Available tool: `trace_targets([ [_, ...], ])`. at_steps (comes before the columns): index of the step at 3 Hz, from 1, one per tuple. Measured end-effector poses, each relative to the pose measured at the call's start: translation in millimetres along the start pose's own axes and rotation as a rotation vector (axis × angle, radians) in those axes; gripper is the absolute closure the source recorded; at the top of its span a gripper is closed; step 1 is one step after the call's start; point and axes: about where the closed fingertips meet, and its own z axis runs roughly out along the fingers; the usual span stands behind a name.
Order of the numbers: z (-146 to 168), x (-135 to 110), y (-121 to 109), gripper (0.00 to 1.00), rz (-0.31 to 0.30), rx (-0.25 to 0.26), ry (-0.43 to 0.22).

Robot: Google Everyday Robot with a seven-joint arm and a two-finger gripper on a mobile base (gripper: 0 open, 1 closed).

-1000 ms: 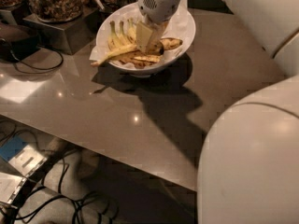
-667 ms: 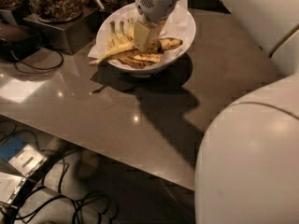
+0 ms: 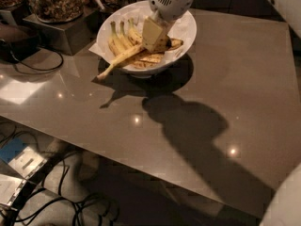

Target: Pick banana from white bowl

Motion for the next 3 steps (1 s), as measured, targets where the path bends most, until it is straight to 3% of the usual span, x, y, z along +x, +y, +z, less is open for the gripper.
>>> trace_targets([
  [2,-6,-3,9,1.0,-0.023,0.012,-0.004],
  [3,-30,28,42,1.0,-0.01,0.014,-0.048],
])
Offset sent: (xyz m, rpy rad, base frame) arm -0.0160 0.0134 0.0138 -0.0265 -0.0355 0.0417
